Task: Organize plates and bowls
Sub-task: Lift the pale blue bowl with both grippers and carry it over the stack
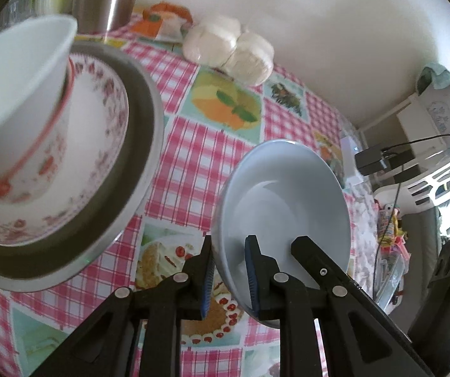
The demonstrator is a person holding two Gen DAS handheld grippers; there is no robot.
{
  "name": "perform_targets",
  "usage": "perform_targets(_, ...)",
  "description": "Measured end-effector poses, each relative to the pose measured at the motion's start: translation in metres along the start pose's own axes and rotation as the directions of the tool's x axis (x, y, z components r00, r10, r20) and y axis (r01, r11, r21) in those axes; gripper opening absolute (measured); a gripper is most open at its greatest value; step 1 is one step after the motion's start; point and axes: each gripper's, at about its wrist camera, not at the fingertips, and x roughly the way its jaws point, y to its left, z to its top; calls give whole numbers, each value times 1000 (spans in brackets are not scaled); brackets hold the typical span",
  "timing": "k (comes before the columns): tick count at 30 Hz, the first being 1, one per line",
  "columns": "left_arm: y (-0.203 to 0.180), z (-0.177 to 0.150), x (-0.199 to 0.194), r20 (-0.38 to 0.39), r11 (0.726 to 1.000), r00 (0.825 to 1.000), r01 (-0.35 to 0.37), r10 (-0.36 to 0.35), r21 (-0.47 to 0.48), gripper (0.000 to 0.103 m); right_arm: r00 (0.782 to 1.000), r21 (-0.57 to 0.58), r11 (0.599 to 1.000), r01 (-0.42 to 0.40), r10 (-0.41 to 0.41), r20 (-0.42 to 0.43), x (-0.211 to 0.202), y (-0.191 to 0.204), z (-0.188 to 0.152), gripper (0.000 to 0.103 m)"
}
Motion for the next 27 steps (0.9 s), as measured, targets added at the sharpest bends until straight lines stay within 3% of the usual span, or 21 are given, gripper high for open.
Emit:
perform_targets(16,10,18,-67,79,999,996,44,-45,8,22,995,-66,997,-41,47,88,-47,59,11,15)
perform_targets(27,47,32,-104,128,997,990,68,-64,-27,22,990,-129,989,-68,83,113,-52,107,9,15)
